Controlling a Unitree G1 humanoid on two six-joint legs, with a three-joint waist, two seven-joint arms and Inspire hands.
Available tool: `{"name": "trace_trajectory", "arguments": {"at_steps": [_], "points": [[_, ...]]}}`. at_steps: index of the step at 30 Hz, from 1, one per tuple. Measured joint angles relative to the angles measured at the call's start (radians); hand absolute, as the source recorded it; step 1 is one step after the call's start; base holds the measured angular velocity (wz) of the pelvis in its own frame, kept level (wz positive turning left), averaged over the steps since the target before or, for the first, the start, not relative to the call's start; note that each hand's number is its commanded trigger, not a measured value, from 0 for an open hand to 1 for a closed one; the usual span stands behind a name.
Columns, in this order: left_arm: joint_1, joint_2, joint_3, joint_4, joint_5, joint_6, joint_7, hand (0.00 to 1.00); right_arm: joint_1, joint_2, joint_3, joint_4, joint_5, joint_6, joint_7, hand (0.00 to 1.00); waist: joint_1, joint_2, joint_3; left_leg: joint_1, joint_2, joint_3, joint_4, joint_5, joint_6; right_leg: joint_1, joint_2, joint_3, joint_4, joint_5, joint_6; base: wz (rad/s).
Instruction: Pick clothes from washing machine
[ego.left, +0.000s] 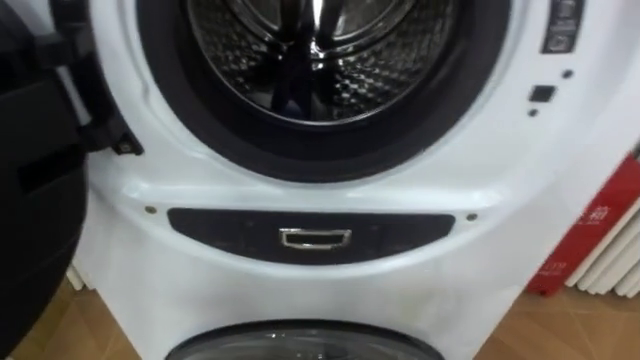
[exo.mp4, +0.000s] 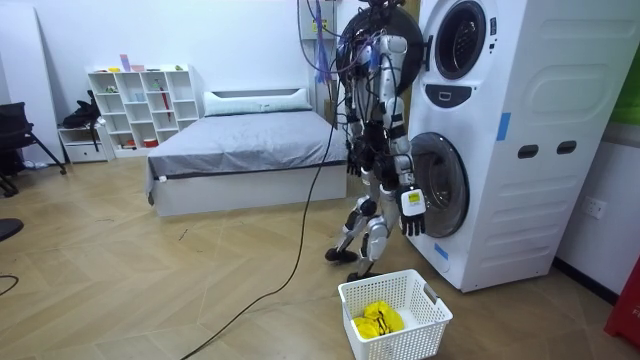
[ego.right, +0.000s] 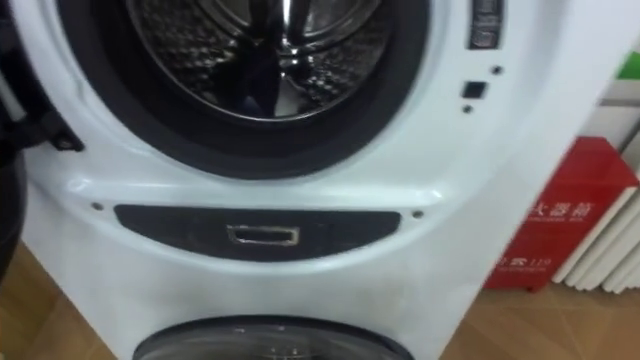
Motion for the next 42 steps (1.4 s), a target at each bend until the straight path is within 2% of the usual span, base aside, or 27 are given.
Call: {"name": "trace_trajectory", "arguments": {"at_steps": [1,3,5,7,8,10,12,14,16,17,18,19,20,22,24,25,26,27,28,31,32,33,34,38,40,41,42], "points": [[-0.001,-0.001,0.001,-0.002,0.001,0.001,-0.001,0.00,0.002,-0.006,0.001,-0.003,-0.010,-0.004,-0.006,0.00,-0.007,0.011,-0.0058,0.022,0.008,0.000,0.081,0.008,-0.009,0.002,0.006,-0.001,0.012,-0.005,-0.006,-0.07],[-0.027,-0.001,0.000,-0.014,0.000,-0.005,-0.001,0.00,0.010,-0.019,0.001,0.002,-0.011,-0.006,-0.013,0.00,-0.033,0.014,-0.0028,0.086,0.008,-0.002,0.093,0.013,-0.024,-0.006,0.009,-0.015,0.027,-0.007,-0.009,0.24],[-0.061,-0.003,-0.005,-0.016,-0.004,-0.019,-0.001,0.00,0.015,-0.033,-0.005,0.010,-0.038,-0.014,-0.025,0.00,-0.054,0.028,0.0022,0.163,0.004,-0.012,0.026,0.006,-0.035,-0.027,0.011,-0.038,0.037,-0.006,-0.010,0.34],[-0.104,-0.001,-0.036,-0.033,-0.003,-0.037,-0.001,0.00,0.023,-0.040,-0.039,0.015,-0.077,-0.024,-0.027,0.00,-0.071,0.048,0.0009,0.264,-0.015,-0.047,-0.166,-0.025,-0.069,-0.083,0.011,-0.059,0.079,-0.006,-0.010,0.25],[-0.118,-0.001,-0.042,-0.038,-0.002,-0.042,-0.001,0.00,0.023,-0.040,-0.042,0.019,-0.082,-0.025,-0.026,0.00,-0.081,0.052,0.0010,0.288,-0.012,-0.051,-0.231,-0.032,-0.072,-0.100,0.011,-0.070,0.089,-0.006,-0.010,0.26],[-0.154,-0.002,-0.061,-0.043,-0.002,-0.054,-0.003,0.00,0.015,-0.036,-0.050,0.038,-0.090,-0.026,-0.017,0.00,-0.089,0.064,-0.0021,0.356,-0.008,-0.048,-0.441,-0.081,-0.066,-0.183,0.004,-0.082,0.151,-0.003,-0.009,0.12],[-0.171,-0.004,-0.062,-0.043,-0.003,-0.064,-0.016,0.00,0.015,-0.031,-0.056,0.042,-0.090,-0.027,-0.004,0.00,-0.091,0.061,0.0001,0.383,-0.010,-0.040,-0.565,-0.103,-0.056,-0.222,-0.003,-0.083,0.167,0.017,-0.003,-0.02],[-0.173,-0.003,-0.071,-0.035,-0.011,-0.072,-0.019,0.00,0.016,-0.027,-0.056,0.048,-0.090,-0.020,-0.002,0.00,-0.102,0.058,-0.0001,0.394,-0.022,-0.037,-0.645,-0.110,-0.033,-0.247,-0.006,-0.082,0.159,0.059,0.007,0.00],[-0.170,-0.002,-0.072,-0.009,-0.027,-0.078,-0.020,0.00,0.017,-0.024,-0.055,0.048,-0.081,-0.012,-0.002,0.00,-0.110,0.049,0.0020,0.380,-0.056,0.001,-0.691,-0.085,0.017,-0.249,-0.020,-0.065,0.090,0.156,0.027,-0.10],[-0.168,-0.002,-0.072,0.001,-0.039,-0.078,-0.020,0.00,0.018,-0.023,-0.056,0.042,-0.078,-0.007,-0.002,0.00,-0.111,0.042,-0.0003,0.367,-0.064,0.012,-0.691,-0.080,0.027,-0.248,-0.025,-0.058,0.061,0.187,0.035,-0.06],[-0.172,-0.001,-0.075,0.024,-0.070,-0.077,-0.021,0.00,0.014,-0.022,-0.060,0.032,-0.071,0.001,-0.004,0.00,-0.118,0.047,0.0037,0.341,-0.074,0.039,-0.691,-0.072,0.050,-0.251,-0.038,-0.036,0.034,0.229,0.060,0.38],[-0.174,-0.001,-0.079,0.043,-0.088,-0.078,-0.024,0.00,0.032,-0.019,-0.084,0.032,-0.064,0.014,-0.005,0.00,-0.127,0.044,0.0035,0.322,-0.076,0.111,-0.688,-0.075,0.069,-0.257,-0.073,-0.032,0.128,0.170,0.104,0.60],[-0.168,0.000,-0.079,0.045,-0.090,-0.080,-0.024,0.00,0.042,-0.015,-0.098,0.032,-0.061,0.025,-0.005,0.00,-0.125,0.036,-0.0004,0.315,-0.081,0.137,-0.685,-0.069,0.074,-0.259,-0.100,-0.026,0.208,0.127,0.116,0.70],[-0.119,0.001,-0.069,0.042,-0.124,-0.079,-0.019,0.00,0.063,-0.025,-0.131,0.030,-0.018,0.039,-0.017,0.00,-0.103,0.032,-0.0005,0.313,-0.085,0.199,-0.688,-0.049,0.080,-0.218,-0.166,-0.012,0.405,0.018,0.152,0.29],[-0.090,0.003,-0.038,0.042,-0.182,-0.073,-0.009,0.00,0.060,-0.028,-0.133,0.030,-0.002,0.035,-0.034,0.00,-0.075,0.033,-0.0029,0.310,-0.095,0.225,-0.689,-0.039,0.084,-0.139,-0.193,0.010,0.400,-0.024,0.175,-0.29],[-0.073,0.001,0.010,0.042,-0.212,-0.073,0.003,0.00,0.060,-0.027,-0.134,0.031,-0.001,0.019,-0.037,0.00,-0.059,0.030,-0.0037,0.308,-0.101,0.242,-0.689,-0.035,0.083,-0.075,-0.215,0.012,0.346,-0.034,0.183,-0.54],[-0.067,0.002,0.033,0.042,-0.225,-0.073,0.009,0.00,0.060,-0.026,-0.135,0.029,0.002,0.008,-0.037,0.00,-0.050,0.024,-0.0071,0.306,-0.103,0.253,-0.689,-0.034,0.081,-0.044,-0.222,0.011,0.308,-0.031,0.189,-0.65],[-0.057,0.006,0.067,0.042,-0.253,-0.073,0.025,0.00,0.061,-0.023,-0.133,0.027,0.016,-0.007,-0.037,0.00,-0.032,0.013,-0.0158,0.298,-0.111,0.269,-0.689,-0.031,0.073,0.014,-0.225,0.017,0.209,-0.040,0.205,-0.59],[-0.056,0.008,0.097,0.029,-0.289,-0.072,0.041,0.00,0.063,-0.024,-0.134,0.021,0.034,-0.015,-0.037,0.00,-0.027,0.005,-0.0191,0.293,-0.111,0.272,-0.683,-0.027,0.066,0.048,-0.210,0.019,0.108,-0.042,0.208,-0.47],[-0.063,0.017,0.162,-0.022,-0.319,-0.078,0.066,0.00,0.073,-0.029,-0.137,0.007,0.035,-0.027,-0.026,0.00,-0.025,0.002,-0.0225,0.282,-0.103,0.265,-0.665,-0.015,0.049,0.092,-0.187,0.042,-0.015,-0.032,0.211,-0.29],[-0.071,0.019,0.190,-0.022,-0.330,-0.078,0.070,0.00,0.073,-0.032,-0.139,0.006,0.035,-0.027,-0.018,0.00,-0.025,0.001,-0.0208,0.283,-0.098,0.260,-0.662,-0.014,0.046,0.097,-0.180,0.045,-0.026,-0.023,0.206,-0.34],[-0.084,0.024,0.240,-0.033,-0.346,-0.077,0.078,0.00,0.067,-0.034,-0.156,0.001,0.032,-0.028,-0.003,0.00,-0.023,0.016,-0.0203,0.284,-0.092,0.246,-0.658,-0.010,0.040,0.105,-0.166,0.049,-0.047,-0.010,0.197,-0.21],[-0.093,0.035,0.263,-0.069,-0.378,-0.078,0.095,0.00,0.069,-0.039,-0.170,-0.001,0.031,-0.033,0.006,0.00,-0.028,0.018,-0.0212,0.283,-0.088,0.207,-0.660,-0.008,0.036,0.113,-0.157,0.048,-0.060,-0.005,0.190,-0.13],[-0.131,0.080,0.329,-0.186,-0.468,-0.083,0.116,0.00,0.075,-0.053,-0.248,-0.004,0.025,-0.036,0.020,0.00,-0.026,0.027,-0.0206,0.281,-0.077,0.190,-0.660,-0.001,0.025,0.114,-0.144,0.041,-0.061,-0.002,0.181,0.00],[-0.173,0.146,0.368,-0.245,-0.525,-0.083,0.138,0.00,0.069,-0.070,-0.296,-0.007,0.030,-0.036,0.028,0.00,-0.021,0.037,-0.0207,0.274,-0.072,0.178,-0.662,0.001,0.021,0.107,-0.137,0.039,-0.061,0.001,0.175,0.04],[-0.184,0.167,0.378,-0.258,-0.528,-0.083,0.145,0.00,0.068,-0.076,-0.296,-0.010,0.030,-0.036,0.028,0.00,-0.020,0.042,-0.0209,0.271,-0.071,0.174,-0.661,0.001,0.021,0.107,-0.136,0.034,-0.061,0.001,0.174,0.09],[-0.200,0.204,0.387,-0.292,-0.528,-0.082,0.162,0.00,0.074,-0.081,-0.304,-0.023,0.032,-0.036,0.027,0.00,-0.019,0.049,-0.0208,0.264,-0.071,0.165,-0.661,0.002,0.020,0.105,-0.135,0.030,-0.061,0.002,0.173,0.13]]}}
